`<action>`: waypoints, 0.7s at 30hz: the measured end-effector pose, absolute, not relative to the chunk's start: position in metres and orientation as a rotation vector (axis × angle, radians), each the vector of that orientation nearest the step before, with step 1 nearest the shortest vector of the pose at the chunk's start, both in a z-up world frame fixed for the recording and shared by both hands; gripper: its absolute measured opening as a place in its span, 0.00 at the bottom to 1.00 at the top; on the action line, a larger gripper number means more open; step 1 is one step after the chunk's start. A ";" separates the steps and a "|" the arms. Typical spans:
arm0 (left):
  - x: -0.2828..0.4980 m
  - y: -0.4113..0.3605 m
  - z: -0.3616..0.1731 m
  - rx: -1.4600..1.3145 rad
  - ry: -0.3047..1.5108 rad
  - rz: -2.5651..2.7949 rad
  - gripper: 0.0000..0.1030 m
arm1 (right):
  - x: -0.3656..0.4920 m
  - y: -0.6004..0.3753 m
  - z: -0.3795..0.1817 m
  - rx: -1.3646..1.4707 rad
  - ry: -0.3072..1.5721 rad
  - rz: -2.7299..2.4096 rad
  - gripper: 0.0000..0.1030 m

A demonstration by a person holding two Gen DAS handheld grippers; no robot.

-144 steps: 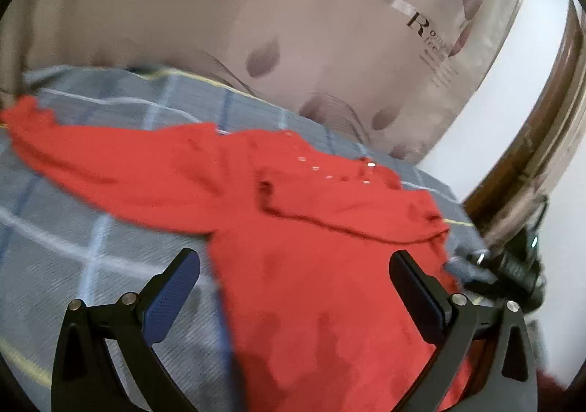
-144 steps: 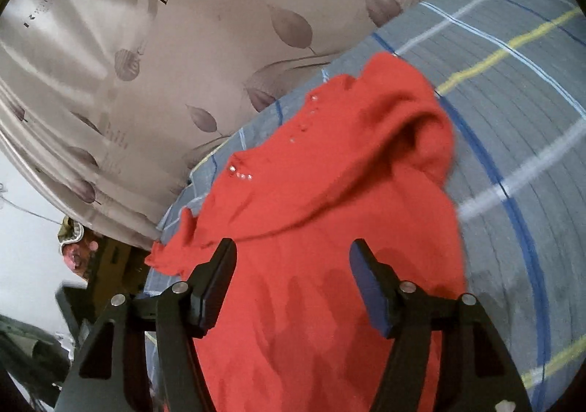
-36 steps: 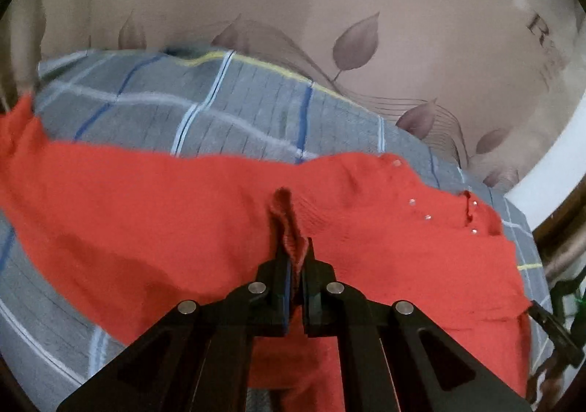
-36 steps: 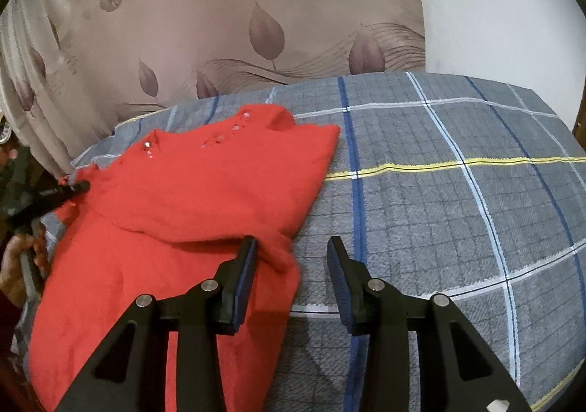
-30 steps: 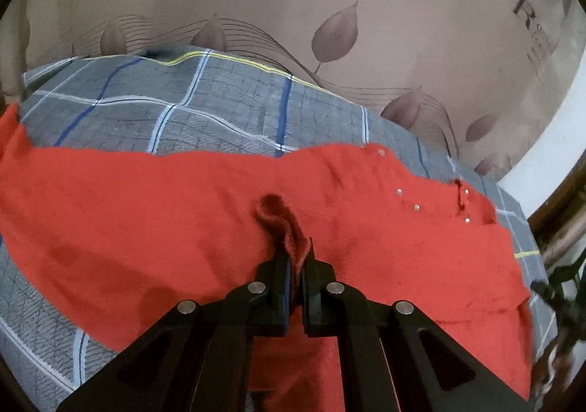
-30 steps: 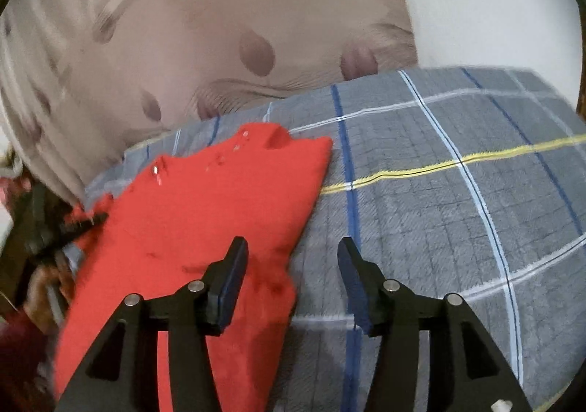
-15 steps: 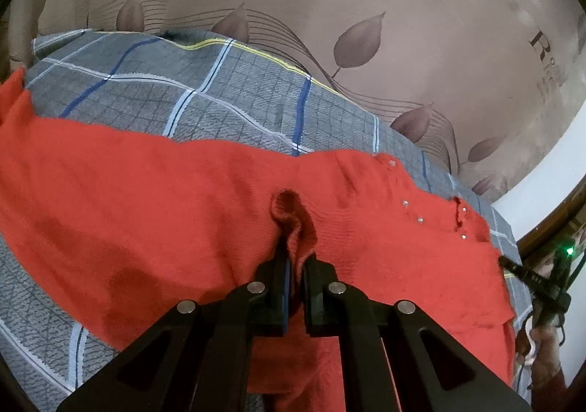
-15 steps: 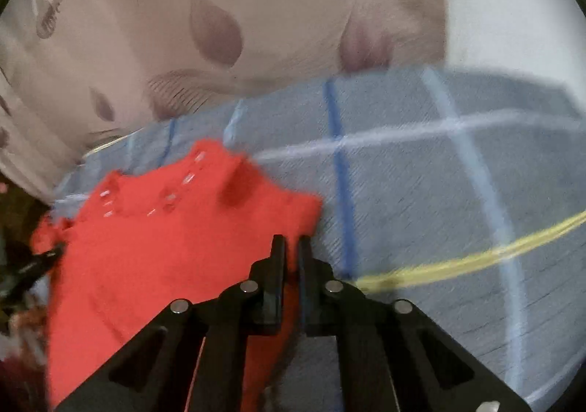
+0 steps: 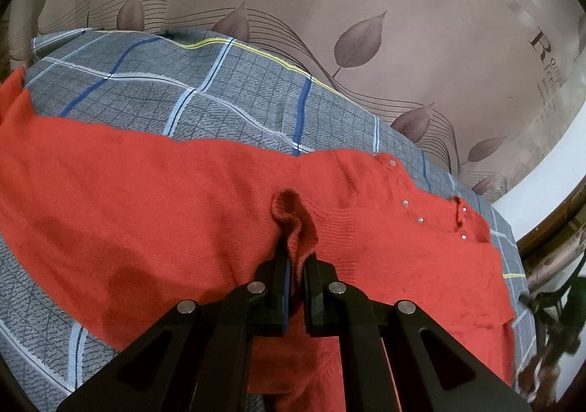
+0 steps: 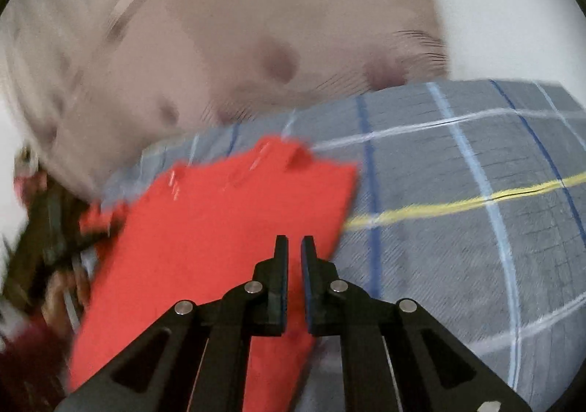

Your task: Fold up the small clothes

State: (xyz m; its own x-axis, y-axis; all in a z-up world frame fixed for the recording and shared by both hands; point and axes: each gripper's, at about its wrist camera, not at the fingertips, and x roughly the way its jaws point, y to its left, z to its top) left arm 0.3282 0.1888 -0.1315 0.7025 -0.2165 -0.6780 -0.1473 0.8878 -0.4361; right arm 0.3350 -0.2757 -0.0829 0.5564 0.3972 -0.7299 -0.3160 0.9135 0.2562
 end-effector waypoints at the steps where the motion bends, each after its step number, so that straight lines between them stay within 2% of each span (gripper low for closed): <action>1: 0.328 0.189 -0.131 -0.490 0.799 -0.041 0.06 | 0.330 -0.257 -0.093 -0.040 0.930 0.404 0.08; 4: 0.328 0.190 -0.131 -0.492 0.799 -0.041 0.06 | 0.315 -0.245 -0.104 -0.185 0.924 0.366 0.05; 5: 0.328 0.190 -0.132 -0.493 0.798 -0.041 0.07 | 0.316 -0.248 -0.102 -0.173 0.929 0.355 0.03; 8: 0.329 0.191 -0.132 -0.493 0.798 -0.041 0.07 | 0.319 -0.262 -0.091 -0.065 0.916 0.339 0.04; 10: 0.328 0.192 -0.132 -0.501 0.797 -0.045 0.07 | 0.316 -0.261 -0.081 -0.035 0.868 0.326 0.10; 13: 0.327 0.194 -0.132 -0.517 0.783 -0.067 0.07 | 0.317 -0.243 -0.073 -0.027 0.823 0.365 0.11; 15: 0.319 0.197 -0.127 -0.535 0.752 -0.094 0.07 | 0.322 -0.226 -0.084 -0.067 0.841 0.389 0.23; 17: 0.306 0.205 -0.116 -0.568 0.734 -0.131 0.08 | 0.333 -0.212 -0.107 -0.116 0.941 0.403 0.25; 18: 0.298 0.211 -0.110 -0.588 0.727 -0.149 0.08 | 0.330 -0.207 -0.109 -0.146 0.915 0.395 0.26; 19: 0.287 0.222 -0.101 -0.602 0.716 -0.159 0.14 | 0.326 -0.206 -0.107 -0.157 0.900 0.400 0.27; 21: 0.269 0.247 -0.089 -0.621 0.694 -0.128 0.35 | 0.322 -0.207 -0.108 -0.156 0.890 0.394 0.42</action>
